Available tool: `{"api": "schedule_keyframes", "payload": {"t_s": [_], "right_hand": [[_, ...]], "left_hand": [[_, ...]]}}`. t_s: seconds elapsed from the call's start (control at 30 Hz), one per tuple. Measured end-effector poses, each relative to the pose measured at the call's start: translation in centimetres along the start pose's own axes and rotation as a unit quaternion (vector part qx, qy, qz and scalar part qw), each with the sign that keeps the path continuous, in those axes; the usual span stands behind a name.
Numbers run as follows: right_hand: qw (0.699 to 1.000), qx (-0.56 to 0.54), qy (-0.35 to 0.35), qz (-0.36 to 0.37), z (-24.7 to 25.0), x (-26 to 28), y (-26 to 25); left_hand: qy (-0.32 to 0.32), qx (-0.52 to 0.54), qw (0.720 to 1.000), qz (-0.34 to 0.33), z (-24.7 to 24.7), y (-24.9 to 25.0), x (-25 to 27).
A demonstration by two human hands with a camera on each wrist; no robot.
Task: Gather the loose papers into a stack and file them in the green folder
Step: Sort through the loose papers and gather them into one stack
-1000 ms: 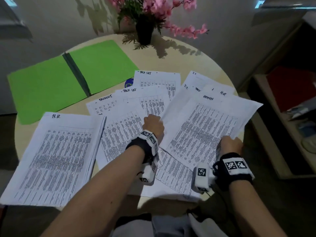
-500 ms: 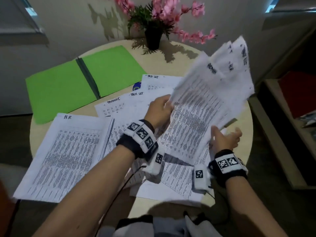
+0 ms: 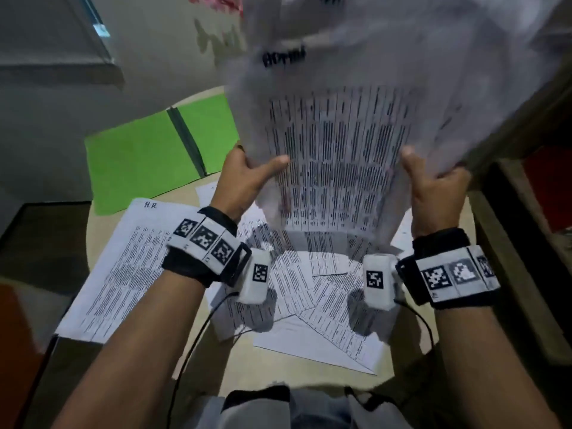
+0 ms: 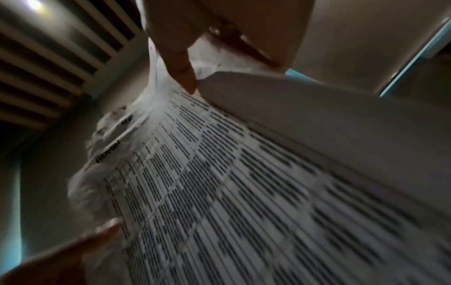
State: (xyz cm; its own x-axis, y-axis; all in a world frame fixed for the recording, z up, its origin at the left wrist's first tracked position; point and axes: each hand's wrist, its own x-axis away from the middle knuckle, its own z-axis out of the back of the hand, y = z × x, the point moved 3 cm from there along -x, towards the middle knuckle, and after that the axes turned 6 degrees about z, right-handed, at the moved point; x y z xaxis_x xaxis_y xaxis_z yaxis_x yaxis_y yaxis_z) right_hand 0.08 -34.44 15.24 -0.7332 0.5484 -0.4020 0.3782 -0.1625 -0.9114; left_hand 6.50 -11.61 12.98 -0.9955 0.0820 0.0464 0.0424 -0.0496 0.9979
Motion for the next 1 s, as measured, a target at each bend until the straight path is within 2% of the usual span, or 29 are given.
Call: {"api": "schedule_keyframes", "payload": {"t_s": [0.1, 0.23, 0.3, 0.37, 0.47, 0.5, 0.57, 0.67, 0.73, 0.8, 0.87, 0.93, 1.0], "right_hand": [[0.999, -0.001, -0.036, 0.004, -0.4, 2.3, 0.6], [0.993, 0.019, -0.071, -0.095, -1.3, 4.7, 3.0], [0.989, 0.055, -0.076, -0.110, -1.7, 4.8, 2.9], [0.994, 0.037, -0.048, -0.094, -2.5, 4.1, 1.2], [0.994, -0.071, 0.033, -0.080, -3.9, 1.8, -1.1], [0.992, -0.097, 0.035, -0.066, -4.7, 1.2, -1.3], [0.994, -0.093, -0.006, -0.053, -6.9, 0.9, -0.8], [0.985, 0.014, -0.125, -0.114, -11.5, 3.8, 2.0], [0.958, 0.088, -0.221, -0.162, -14.5, 6.8, 4.2], [0.904, 0.159, -0.336, -0.210, -17.1, 10.0, 6.4], [0.837, 0.210, -0.438, -0.254, -18.8, 13.0, 7.8], [0.767, 0.264, -0.519, -0.268, -19.9, 15.6, 8.7], [0.703, 0.330, -0.565, -0.277, -20.5, 17.9, 9.4]], "left_hand": [[0.013, 0.046, 0.999, -0.007, 0.9, -1.3, 0.6], [-0.004, 0.049, 0.999, 0.004, 0.8, -2.4, 0.9], [-0.019, 0.040, 0.999, 0.011, 0.7, -2.7, 1.0], [-0.021, 0.033, 0.999, 0.023, 0.9, -2.9, 1.0], [0.002, -0.059, 0.998, 0.030, 2.1, -2.4, 0.6], [0.020, -0.081, 0.996, 0.037, 2.8, -2.0, 0.4], [0.072, -0.104, 0.992, 0.024, 4.4, -0.8, -0.1], [0.185, -0.062, 0.979, 0.062, 9.3, -0.2, -1.1], [0.242, -0.064, 0.964, 0.087, 13.4, -1.0, -2.0], [0.266, -0.152, 0.941, 0.143, 17.8, -3.9, -3.1], [0.245, -0.227, 0.920, 0.204, 21.2, -6.3, -2.9], [0.204, -0.281, 0.891, 0.293, 22.9, -8.2, -1.5], [0.140, -0.356, 0.842, 0.381, 24.5, -10.8, 0.0]]}}
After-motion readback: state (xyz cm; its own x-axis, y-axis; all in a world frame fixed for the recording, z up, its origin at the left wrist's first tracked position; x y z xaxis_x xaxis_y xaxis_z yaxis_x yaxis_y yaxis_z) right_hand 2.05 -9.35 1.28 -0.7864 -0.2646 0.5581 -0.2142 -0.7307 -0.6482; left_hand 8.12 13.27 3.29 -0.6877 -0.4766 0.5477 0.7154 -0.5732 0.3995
